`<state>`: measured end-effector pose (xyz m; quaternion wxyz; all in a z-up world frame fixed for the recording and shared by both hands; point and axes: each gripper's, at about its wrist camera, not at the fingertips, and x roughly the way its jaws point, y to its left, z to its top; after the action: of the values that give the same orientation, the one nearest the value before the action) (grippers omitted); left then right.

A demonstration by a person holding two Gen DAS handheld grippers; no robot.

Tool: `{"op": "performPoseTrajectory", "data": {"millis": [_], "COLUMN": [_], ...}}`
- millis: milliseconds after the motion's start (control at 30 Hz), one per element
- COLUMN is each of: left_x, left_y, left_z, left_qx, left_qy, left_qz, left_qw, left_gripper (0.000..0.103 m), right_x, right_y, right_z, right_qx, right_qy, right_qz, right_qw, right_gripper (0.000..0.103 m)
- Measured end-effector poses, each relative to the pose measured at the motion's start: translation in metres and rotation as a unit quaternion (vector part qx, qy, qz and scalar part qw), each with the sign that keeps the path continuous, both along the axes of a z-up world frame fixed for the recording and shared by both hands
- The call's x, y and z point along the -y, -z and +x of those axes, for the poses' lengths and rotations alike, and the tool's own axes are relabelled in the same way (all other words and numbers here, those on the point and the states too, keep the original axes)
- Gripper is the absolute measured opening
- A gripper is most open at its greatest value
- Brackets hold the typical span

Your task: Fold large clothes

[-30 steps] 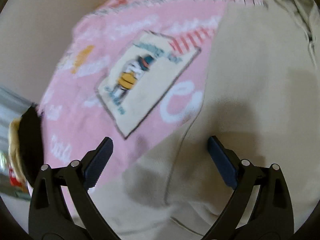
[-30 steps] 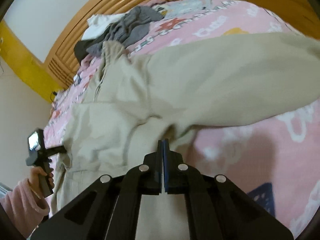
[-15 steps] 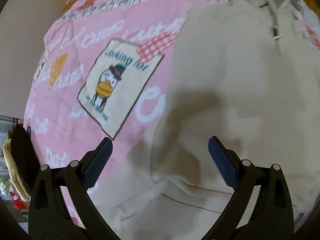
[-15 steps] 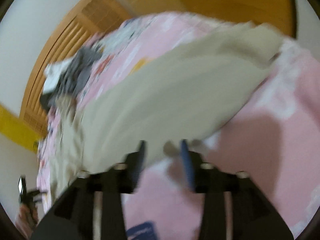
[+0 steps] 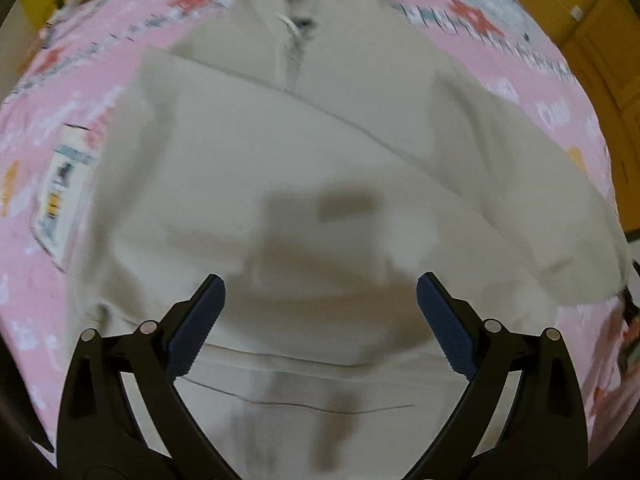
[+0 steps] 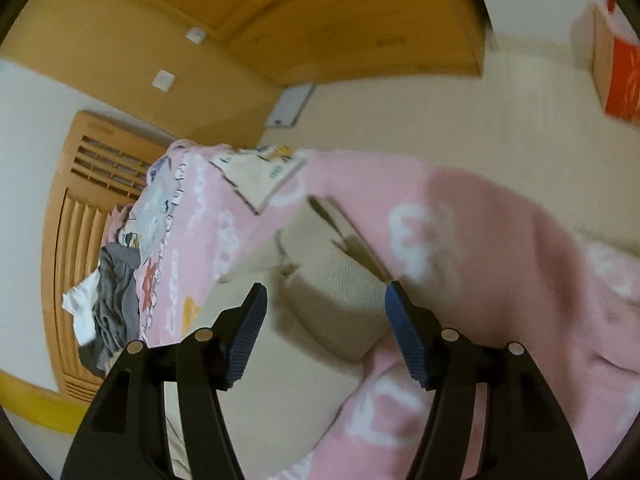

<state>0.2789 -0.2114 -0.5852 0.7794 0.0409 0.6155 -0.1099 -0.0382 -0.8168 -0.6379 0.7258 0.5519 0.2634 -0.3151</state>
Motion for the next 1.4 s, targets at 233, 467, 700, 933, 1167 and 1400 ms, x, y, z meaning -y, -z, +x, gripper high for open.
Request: {"op": "performPoseTrajectory", "data": {"millis": [233, 467, 700, 933, 1167, 1400], "left_x": [0.013, 0.016, 0.040, 0.057, 0.050, 0.074], "left_y": [0.027, 0.022, 0.023, 0.018, 0.009, 0.046], "left_z": [-0.015, -0.028, -0.036, -0.050, -0.048, -0.036], "left_qx": [-0.053, -0.057, -0.052, -0.045, -0.012, -0.044], "left_qy": [-0.002, -0.022, -0.014, 0.048, 0.044, 0.018], "left_qz": [-0.048, -0.124, -0.132, -0.111, -0.102, -0.121], "left_qw": [0.9974, 0.9903, 0.9898, 0.9917, 0.9938, 0.9915], "left_gripper": [0.094, 0.094, 0.092, 0.036, 0.007, 0.007], "right_x": [0.023, -0.010, -0.030, -0.001, -0.024, -0.090], "right_y": [0.018, 0.012, 0.016, 0.008, -0.062, -0.179], "right_z": [0.001, -0.035, -0.041, 0.001, 0.025, 0.060], "right_qx": [0.060, 0.090, 0.109, 0.082, 0.041, 0.092], "right_qy": [0.049, 0.085, 0.095, 0.069, 0.008, -0.089], "right_qz": [0.051, 0.095, 0.122, 0.077, -0.030, -0.153], "right_qw": [0.996, 0.988, 0.982, 0.991, 0.999, 0.980], "right_gripper": [0.061, 0.064, 0.069, 0.017, 0.010, 0.010]}}
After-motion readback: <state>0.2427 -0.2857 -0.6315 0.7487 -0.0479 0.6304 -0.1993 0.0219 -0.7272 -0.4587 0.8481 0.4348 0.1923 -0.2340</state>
